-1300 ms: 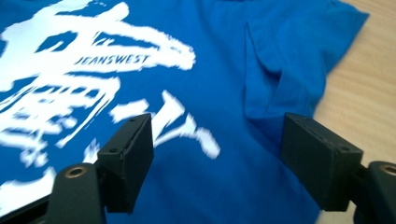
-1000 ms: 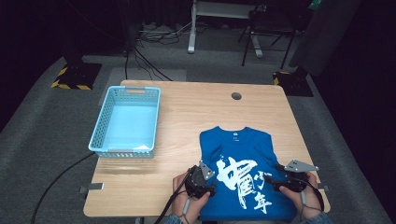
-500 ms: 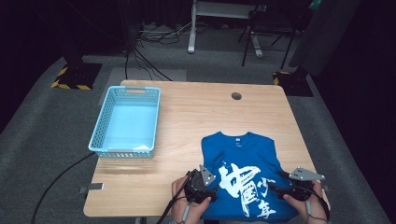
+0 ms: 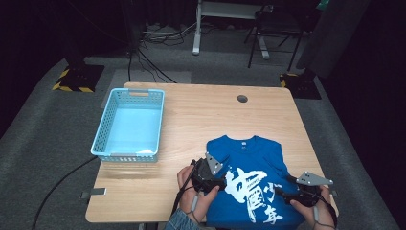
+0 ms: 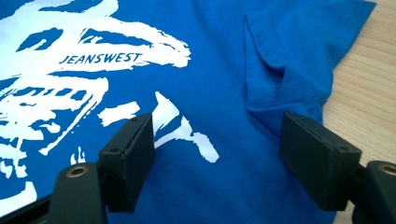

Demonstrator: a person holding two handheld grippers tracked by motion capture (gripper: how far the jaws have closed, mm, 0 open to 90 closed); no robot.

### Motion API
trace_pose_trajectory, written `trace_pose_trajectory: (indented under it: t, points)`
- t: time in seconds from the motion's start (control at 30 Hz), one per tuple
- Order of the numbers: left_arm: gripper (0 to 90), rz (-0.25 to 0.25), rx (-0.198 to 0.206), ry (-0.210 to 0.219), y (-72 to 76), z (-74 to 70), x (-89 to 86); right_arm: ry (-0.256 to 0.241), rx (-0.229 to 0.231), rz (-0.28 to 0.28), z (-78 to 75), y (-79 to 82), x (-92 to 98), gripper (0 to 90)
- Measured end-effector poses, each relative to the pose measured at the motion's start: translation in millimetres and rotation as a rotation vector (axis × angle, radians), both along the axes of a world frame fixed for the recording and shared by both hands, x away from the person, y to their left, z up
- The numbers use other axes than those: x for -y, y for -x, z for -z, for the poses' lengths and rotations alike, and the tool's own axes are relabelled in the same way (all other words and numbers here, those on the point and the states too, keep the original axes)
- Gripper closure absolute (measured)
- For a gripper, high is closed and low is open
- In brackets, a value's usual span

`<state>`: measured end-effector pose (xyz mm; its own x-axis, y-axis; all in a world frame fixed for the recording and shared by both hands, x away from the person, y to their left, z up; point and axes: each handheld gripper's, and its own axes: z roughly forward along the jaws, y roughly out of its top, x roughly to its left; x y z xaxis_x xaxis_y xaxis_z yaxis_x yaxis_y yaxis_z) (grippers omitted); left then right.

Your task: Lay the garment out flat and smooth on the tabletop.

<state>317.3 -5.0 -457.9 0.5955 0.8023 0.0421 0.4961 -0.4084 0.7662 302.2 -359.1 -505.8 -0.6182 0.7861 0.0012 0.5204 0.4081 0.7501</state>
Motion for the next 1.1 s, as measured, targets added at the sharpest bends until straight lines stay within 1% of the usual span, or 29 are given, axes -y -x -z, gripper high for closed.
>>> trace_pose_trajectory:
  t: [0.17, 0.37, 0.6, 0.7, 0.77, 0.8, 0.87, 0.97, 1.03, 1.07, 1.1]
  points:
    - [20.6, -0.014, 0.012, -0.015, -10.4, -2.6, 6.2, 0.000, 0.000, 0.000, 0.0, -0.1, 0.1, 26.8]
    - [21.0, -0.030, 0.020, -0.020, -20.5, -1.1, 12.5, 0.000, 0.000, 0.000, 0.0, -0.1, 0.1, 26.8]
    - [27.8, -0.019, -0.010, -0.048, -34.7, 10.1, 20.1, 0.000, 0.000, 0.000, 0.0, -0.1, 0.1, 26.8]
    - [29.8, -0.014, -0.017, -0.067, -41.4, 15.7, 25.5, -0.001, 0.000, 0.000, 0.0, -0.1, 0.1, 26.8]
    - [30.7, -0.009, -0.028, -0.068, -45.9, 19.0, 30.6, 0.000, 0.000, 0.000, 0.0, -0.1, 0.1, 26.8]
    - [31.3, -0.006, -0.027, -0.070, -47.4, 20.4, 32.6, -0.001, 0.000, 0.000, 0.0, -0.1, 0.1, 26.8]
    - [33.9, 0.001, -0.031, -0.082, -50.8, 23.9, 37.5, 0.000, 0.000, 0.000, 0.0, -0.1, 0.1, 26.8]
    - [43.6, 0.008, -0.049, -0.098, -55.1, 30.7, 41.6, -0.001, 0.000, 0.000, 0.0, -0.1, 0.1, 26.8]
    - [58.7, 0.017, -0.055, -0.109, -54.8, 35.1, 41.8, 0.000, 0.000, 0.000, 0.0, -0.1, 0.1, 26.8]
    - [69.8, 0.022, -0.051, -0.109, -54.5, 36.4, 41.7, -0.001, 0.000, 0.000, 0.0, -0.1, 0.1, 26.8]
    - [75.9, 0.027, -0.044, -0.110, -54.1, 36.7, 40.2, 0.000, 0.000, 0.000, 0.0, -0.1, 0.1, 26.8]
